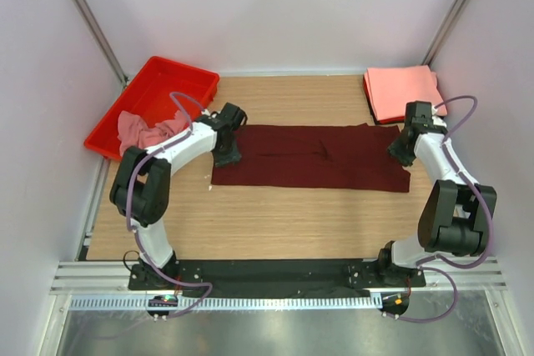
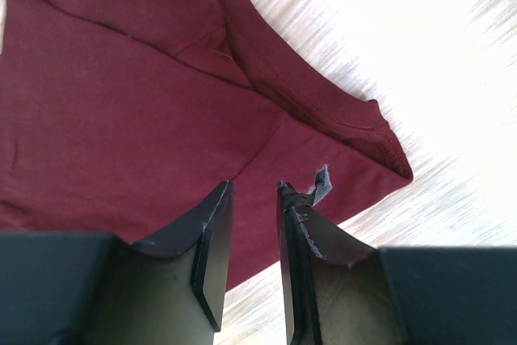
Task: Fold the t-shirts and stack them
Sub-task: Fold the tshirt
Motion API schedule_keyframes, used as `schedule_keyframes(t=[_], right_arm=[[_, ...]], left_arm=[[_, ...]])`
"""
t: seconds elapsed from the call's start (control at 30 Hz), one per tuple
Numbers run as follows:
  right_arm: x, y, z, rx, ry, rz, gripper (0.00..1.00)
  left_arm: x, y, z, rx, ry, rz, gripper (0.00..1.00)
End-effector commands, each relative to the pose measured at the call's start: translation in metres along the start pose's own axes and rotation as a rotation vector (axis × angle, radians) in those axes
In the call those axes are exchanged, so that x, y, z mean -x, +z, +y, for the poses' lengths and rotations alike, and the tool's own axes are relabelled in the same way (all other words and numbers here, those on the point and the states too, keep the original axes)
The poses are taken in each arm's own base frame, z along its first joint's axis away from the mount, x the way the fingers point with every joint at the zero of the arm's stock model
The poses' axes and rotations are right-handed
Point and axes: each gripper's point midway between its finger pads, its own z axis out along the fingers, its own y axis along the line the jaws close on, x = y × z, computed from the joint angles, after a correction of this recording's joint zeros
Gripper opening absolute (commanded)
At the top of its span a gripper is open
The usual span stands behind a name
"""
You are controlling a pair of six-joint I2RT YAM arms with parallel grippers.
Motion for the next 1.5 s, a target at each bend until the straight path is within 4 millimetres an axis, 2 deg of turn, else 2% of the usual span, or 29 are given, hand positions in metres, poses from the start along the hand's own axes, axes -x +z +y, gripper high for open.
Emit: schedule_keyframes(t=[0.0, 0.07, 0.27, 0.53, 0.67, 0.83, 0.97, 1.07, 1.13, 1.2, 1.27, 1.3, 1.33, 1.37, 1.4, 1.43, 1.47], right_arm=[[0.017, -0.016, 0.013, 0.044, 0.014, -0.032, 0.35], [0.02, -0.025, 0.018, 0.085, 0.004, -0.047, 0.35], [0.028, -0.042, 0.012, 0.084, -0.006, -0.1, 0.36], [0.02, -0.045, 0.005, 0.058, 0.004, -0.07, 0.36], [0.013, -0.044, 0.001, 0.027, 0.043, -0.033, 0.35], [0.001, -0.045, 0.0, 0.024, 0.093, 0.016, 0.37], [-0.006, -0.042, 0.005, 0.028, 0.116, 0.056, 0.39], [-0.008, -0.04, 0.01, 0.014, 0.16, 0.058, 0.4], [-0.008, -0.038, 0.02, 0.015, 0.172, 0.04, 0.41], [-0.005, -0.033, 0.028, 0.01, 0.184, 0.043, 0.41], [-0.004, -0.025, 0.032, -0.016, 0.218, 0.048, 0.41], [0.002, -0.026, 0.037, -0.01, 0.24, 0.04, 0.42], [0.004, -0.024, 0.039, -0.021, 0.261, 0.042, 0.42], [0.0, -0.021, 0.032, -0.098, 0.326, 0.038, 0.41], [0.005, -0.023, 0.035, -0.112, 0.349, 0.025, 0.42], [0.007, -0.023, 0.04, -0.11, 0.351, 0.023, 0.42], [0.004, -0.025, 0.048, -0.119, 0.342, 0.017, 0.42]], left_arm=[[-0.019, 0.016, 0.01, 0.021, 0.003, 0.044, 0.32], [-0.027, 0.021, 0.02, 0.064, -0.012, 0.059, 0.31], [-0.048, 0.024, 0.048, 0.154, -0.024, 0.085, 0.28], [-0.076, 0.009, 0.086, 0.224, -0.053, 0.081, 0.26], [-0.09, -0.002, 0.111, 0.285, -0.074, 0.077, 0.26], [-0.109, -0.017, 0.128, 0.296, -0.133, 0.082, 0.27], [-0.115, -0.035, 0.126, 0.21, -0.206, 0.059, 0.3], [-0.096, -0.06, 0.123, 0.14, -0.249, -0.037, 0.33], [-0.074, -0.082, 0.114, 0.072, -0.268, -0.118, 0.37], [-0.049, -0.096, 0.093, -0.044, -0.242, -0.198, 0.42], [-0.035, -0.102, 0.074, -0.127, -0.21, -0.226, 0.44], [-0.029, -0.098, 0.06, -0.163, -0.18, -0.215, 0.44], [-0.019, -0.104, 0.047, -0.202, -0.165, -0.221, 0.45], [-0.012, -0.102, 0.036, -0.222, -0.147, -0.22, 0.44], [-0.011, -0.099, 0.029, -0.232, -0.122, -0.199, 0.44], [-0.012, -0.083, 0.024, -0.202, -0.098, -0.158, 0.44], [-0.004, -0.083, 0.015, -0.217, -0.094, -0.161, 0.43]])
